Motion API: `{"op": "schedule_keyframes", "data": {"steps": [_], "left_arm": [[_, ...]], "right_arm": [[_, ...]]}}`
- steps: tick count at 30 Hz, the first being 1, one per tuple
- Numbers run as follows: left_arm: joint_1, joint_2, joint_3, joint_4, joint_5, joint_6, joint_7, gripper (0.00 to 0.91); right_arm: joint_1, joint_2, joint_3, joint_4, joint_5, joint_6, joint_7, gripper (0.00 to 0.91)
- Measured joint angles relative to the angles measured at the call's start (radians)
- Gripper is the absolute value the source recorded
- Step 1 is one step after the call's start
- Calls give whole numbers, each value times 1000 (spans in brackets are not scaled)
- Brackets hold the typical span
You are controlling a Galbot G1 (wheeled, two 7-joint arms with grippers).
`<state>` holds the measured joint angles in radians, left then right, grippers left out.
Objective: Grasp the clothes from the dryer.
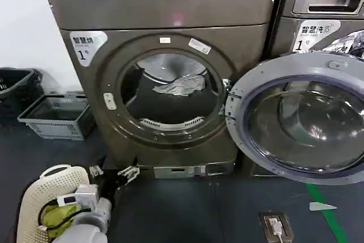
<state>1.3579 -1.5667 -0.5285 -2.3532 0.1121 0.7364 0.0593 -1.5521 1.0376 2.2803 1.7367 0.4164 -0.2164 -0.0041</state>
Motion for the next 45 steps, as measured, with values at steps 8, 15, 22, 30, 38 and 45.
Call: {"op": "schedule_keyframes", "data": {"steps": [8,15,22,30,38,45], "left_arm": [[-4,0,-2,5,-3,0,0,907],[-5,1,-4,13,-3,0,0,907],[-5,0,-6,13,-5,0,1,907],[-4,0,-9,18,-5,0,1,907],[-6,0,-9,16,-4,0,1,907],[-7,-1,-9,17,-4,0,0,907]], "right_arm": [[4,6,-7,3,0,0,0,907],[3,5,-6,0,0,2,1,907],[4,5,-8,-2,0,2,1,907],[4,8,-9,-2,0,3,1,907],[2,8,-9,-3,-12,19,15,907],[1,5,-2,-5,-7,23,39,907]]}}
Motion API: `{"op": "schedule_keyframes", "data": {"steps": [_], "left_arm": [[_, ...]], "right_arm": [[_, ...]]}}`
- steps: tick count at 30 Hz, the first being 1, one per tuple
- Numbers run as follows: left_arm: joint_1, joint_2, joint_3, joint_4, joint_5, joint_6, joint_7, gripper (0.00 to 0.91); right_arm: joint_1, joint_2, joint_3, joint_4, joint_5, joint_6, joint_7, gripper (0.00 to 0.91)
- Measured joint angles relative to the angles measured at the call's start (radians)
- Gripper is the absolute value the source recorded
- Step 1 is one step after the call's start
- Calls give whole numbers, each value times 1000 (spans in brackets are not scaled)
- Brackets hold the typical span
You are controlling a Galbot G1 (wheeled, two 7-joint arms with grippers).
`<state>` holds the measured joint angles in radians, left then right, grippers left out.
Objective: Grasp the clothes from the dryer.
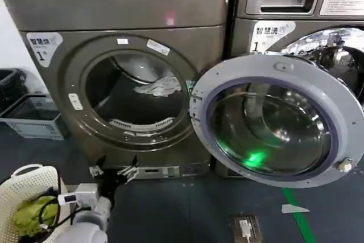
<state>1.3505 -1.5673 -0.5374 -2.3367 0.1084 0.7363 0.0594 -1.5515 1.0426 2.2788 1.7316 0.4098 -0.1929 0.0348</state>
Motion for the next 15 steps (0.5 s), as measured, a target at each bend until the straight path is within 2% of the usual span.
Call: {"op": "schedule_keyframes", "data": {"steps": [15], "left_arm": [[5,-2,-2,-1,-2,0,-3,907]], "right_arm": [[-3,0,3,-5,23,6,34,907]]}}
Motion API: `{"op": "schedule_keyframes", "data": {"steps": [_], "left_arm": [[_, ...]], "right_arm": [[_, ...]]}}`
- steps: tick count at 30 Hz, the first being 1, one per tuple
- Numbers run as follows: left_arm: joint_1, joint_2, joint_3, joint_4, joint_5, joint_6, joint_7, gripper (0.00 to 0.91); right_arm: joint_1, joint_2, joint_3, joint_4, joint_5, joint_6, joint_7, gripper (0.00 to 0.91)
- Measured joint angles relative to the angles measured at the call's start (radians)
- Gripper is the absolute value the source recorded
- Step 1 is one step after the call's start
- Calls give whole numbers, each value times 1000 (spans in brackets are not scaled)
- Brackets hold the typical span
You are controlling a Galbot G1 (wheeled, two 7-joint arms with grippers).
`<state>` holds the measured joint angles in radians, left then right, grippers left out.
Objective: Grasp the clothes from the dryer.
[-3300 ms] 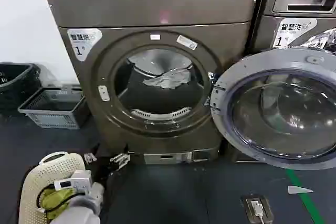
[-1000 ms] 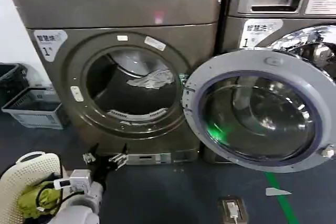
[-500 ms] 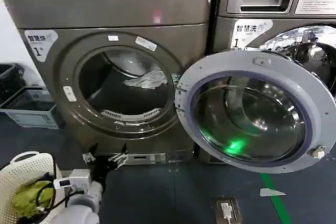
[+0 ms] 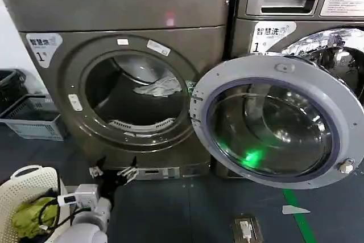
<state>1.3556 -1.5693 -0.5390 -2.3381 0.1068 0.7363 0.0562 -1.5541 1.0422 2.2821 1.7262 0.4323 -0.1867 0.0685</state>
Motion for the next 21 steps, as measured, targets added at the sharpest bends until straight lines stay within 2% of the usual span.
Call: {"op": "schedule_keyframes", "data": {"steps": [21], "left_arm": [[-3,3,-1,5,-1,0,1,907]], "right_arm": [[-3,5,3,-8,5,2,16,907]]}}
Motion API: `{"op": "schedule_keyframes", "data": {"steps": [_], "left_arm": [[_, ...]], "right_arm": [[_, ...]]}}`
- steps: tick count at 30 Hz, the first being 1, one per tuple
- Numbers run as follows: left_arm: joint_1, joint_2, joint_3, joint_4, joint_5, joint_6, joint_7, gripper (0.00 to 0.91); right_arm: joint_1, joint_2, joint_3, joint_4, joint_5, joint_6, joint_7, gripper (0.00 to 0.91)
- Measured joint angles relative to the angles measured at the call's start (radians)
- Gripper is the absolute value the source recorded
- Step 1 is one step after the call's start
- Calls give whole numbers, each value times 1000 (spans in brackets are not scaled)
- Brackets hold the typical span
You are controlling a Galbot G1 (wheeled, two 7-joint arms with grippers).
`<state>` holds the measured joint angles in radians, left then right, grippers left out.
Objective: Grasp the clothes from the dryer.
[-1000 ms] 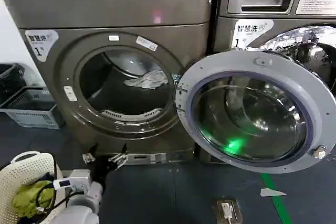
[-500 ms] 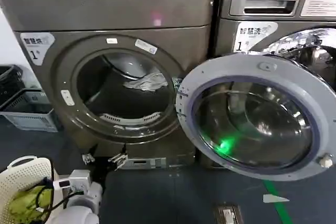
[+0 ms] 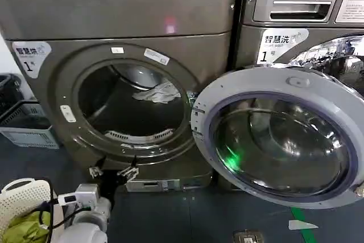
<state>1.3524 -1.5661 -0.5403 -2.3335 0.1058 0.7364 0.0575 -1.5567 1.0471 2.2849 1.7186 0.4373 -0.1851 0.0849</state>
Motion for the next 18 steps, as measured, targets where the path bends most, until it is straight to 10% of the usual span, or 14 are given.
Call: {"op": "schedule_keyframes", "data": {"steps": [18], "left_arm": [[0,-1,-3,1,-3,0,1,907]], "right_arm": [[-10,-7,6,-1,2,-2,1,907]]}}
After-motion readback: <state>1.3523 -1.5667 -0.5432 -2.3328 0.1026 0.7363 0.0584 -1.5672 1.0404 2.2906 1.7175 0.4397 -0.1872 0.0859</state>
